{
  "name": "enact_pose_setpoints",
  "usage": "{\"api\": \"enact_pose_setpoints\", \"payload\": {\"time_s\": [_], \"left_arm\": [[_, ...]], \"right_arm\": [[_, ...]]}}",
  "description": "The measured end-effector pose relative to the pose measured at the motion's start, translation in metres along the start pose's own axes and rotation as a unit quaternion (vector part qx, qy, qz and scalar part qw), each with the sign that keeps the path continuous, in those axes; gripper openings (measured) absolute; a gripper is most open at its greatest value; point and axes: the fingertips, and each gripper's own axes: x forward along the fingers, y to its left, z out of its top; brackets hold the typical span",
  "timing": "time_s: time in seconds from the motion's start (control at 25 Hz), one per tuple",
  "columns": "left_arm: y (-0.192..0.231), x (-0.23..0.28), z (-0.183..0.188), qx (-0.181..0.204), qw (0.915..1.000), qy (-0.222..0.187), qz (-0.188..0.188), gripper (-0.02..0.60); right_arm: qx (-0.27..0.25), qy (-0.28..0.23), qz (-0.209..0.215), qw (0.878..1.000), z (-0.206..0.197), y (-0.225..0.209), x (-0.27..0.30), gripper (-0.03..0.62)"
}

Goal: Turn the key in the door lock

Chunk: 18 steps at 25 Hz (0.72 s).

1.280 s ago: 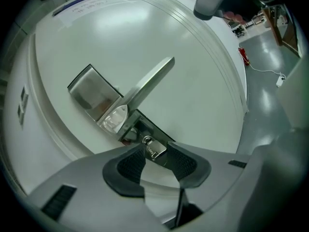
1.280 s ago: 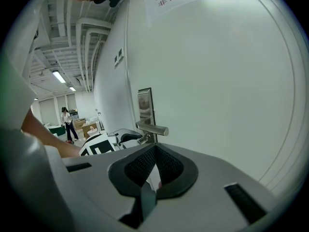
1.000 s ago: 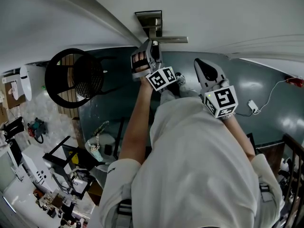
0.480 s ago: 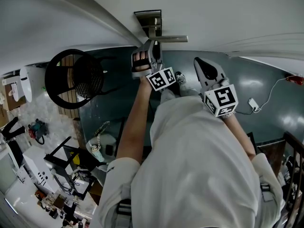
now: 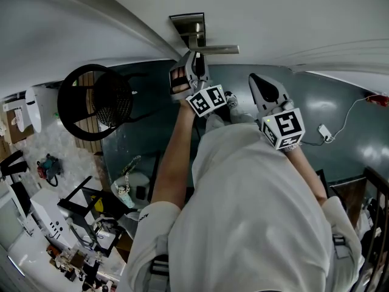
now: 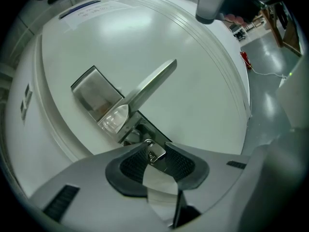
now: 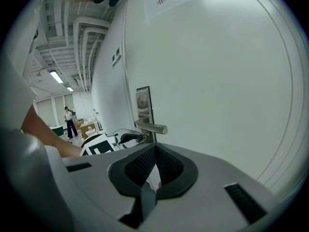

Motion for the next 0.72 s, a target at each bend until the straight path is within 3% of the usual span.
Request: {"api": "enact_pose_setpoints", "payload": {"time_s": [0.32,0.48,0.72], "left_arm": [[0.0051,-0.0024,0.0013,-0.106,0.9941,-0.009,-0.018,0.114],[0.0082,-0.0032,0.0022,-0.176,0.9838,-0.017,-0.029,0.107],[0.0088,-0.0023,0.0017,-0.215,0.9756,-0.025,-0.034,0.109]], "right_arm": [[0.001,-0.001,0.0,1.0,0.0,-0.0008,-0.0009,-0.008],[-0.001,-0.001,0.002,1.0,0.0004,0.0004,-0.0025,-0.008],[-0.002,0.0,0.002,1.0,-0.0017,-0.0003,-0.0035,-0.008]]}}
